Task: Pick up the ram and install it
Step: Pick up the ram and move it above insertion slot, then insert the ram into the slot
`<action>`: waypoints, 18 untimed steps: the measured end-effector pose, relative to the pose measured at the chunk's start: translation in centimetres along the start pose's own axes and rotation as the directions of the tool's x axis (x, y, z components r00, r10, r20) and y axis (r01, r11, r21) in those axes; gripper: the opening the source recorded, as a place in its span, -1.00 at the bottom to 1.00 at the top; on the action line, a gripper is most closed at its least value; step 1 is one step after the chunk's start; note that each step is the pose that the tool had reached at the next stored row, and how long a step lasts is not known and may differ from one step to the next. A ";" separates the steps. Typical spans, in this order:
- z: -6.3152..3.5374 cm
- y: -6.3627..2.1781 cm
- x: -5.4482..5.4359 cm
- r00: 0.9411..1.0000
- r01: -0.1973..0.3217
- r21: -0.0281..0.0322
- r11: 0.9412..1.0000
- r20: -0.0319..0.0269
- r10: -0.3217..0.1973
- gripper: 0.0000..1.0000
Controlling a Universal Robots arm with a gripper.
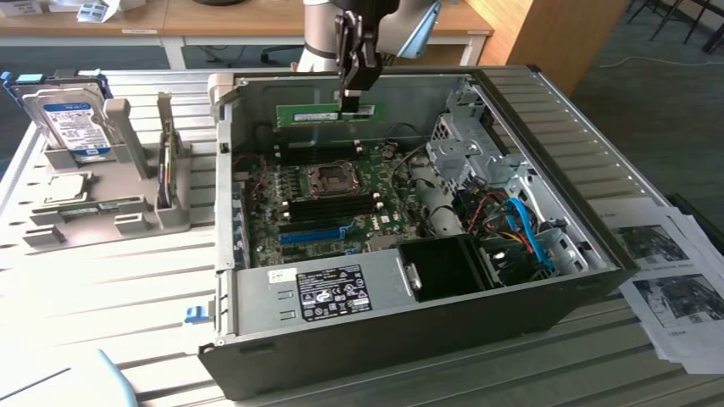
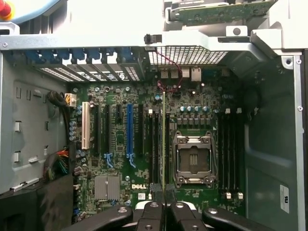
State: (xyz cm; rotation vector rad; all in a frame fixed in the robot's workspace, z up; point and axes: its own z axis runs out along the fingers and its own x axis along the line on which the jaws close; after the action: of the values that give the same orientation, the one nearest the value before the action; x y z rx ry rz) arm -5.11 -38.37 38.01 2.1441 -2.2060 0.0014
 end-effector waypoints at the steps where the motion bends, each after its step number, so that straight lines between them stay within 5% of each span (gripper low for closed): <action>1: 0.13 -0.01 0.0 1.000 0.000 0.000 1.000 0.000 0.000 -0.78; 18: 0.98 -0.04 0.0 1.000 0.000 0.000 1.000 0.000 0.000 -0.78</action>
State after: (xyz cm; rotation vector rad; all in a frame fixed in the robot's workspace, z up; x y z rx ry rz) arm -5.12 -38.44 37.03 2.1441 -2.2062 0.0012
